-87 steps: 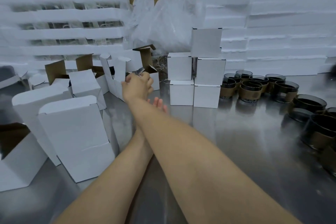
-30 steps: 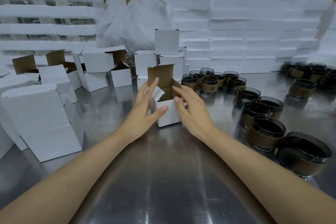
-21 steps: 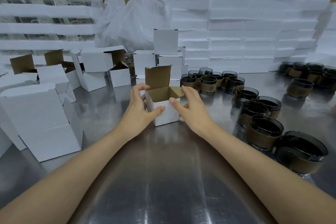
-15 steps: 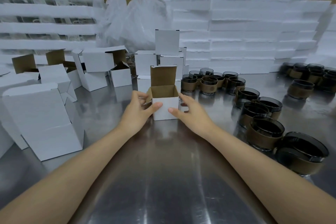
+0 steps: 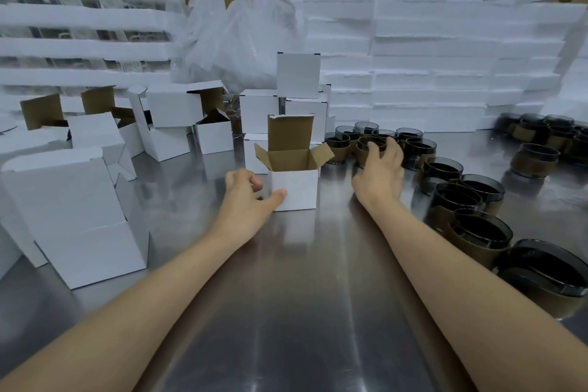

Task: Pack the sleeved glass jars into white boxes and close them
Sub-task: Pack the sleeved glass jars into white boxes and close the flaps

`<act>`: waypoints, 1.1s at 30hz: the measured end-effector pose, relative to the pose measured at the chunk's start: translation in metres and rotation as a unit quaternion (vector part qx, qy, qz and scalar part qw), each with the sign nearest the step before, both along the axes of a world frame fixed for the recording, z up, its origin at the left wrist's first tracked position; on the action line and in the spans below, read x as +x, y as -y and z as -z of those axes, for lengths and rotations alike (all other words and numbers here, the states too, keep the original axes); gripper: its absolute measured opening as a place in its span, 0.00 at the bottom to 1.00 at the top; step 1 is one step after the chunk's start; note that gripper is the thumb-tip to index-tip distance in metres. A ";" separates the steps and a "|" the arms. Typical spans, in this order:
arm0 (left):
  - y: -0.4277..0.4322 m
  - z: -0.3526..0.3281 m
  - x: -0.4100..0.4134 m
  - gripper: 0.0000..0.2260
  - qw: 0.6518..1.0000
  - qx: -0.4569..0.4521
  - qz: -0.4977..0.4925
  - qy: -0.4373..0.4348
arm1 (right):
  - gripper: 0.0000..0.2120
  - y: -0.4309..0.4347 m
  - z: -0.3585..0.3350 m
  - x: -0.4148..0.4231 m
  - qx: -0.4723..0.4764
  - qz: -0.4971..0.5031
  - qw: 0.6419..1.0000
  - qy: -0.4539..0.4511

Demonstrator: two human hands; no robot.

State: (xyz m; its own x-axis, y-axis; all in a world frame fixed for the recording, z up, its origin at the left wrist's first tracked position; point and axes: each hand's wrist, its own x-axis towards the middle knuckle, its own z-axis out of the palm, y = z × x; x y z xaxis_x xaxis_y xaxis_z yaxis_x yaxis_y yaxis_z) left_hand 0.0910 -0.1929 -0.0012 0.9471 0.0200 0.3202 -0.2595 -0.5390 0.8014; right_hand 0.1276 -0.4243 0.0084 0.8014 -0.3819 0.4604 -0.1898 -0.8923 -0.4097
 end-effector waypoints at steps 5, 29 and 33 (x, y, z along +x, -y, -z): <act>0.002 -0.002 -0.011 0.31 0.972 0.138 0.031 0.189 | 0.33 0.002 0.003 0.013 0.041 0.020 0.996 -0.077; -0.005 -0.006 -0.010 0.27 0.925 0.302 -0.021 0.232 | 0.26 -0.034 0.005 -0.060 0.109 -0.231 0.966 -0.038; -0.004 -0.004 -0.010 0.28 0.925 0.302 -0.009 0.233 | 0.27 -0.033 0.005 -0.058 0.169 -0.257 0.951 -0.012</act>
State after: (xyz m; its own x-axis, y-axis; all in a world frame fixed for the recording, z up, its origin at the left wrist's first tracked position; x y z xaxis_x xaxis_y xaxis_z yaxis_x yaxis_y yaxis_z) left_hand 0.0808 -0.1887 0.0030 0.7053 -0.2805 0.6511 -0.4871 -0.8590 0.1576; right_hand 0.0692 -0.3917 0.0034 0.9314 -0.0598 0.3592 0.2225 -0.6874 -0.6914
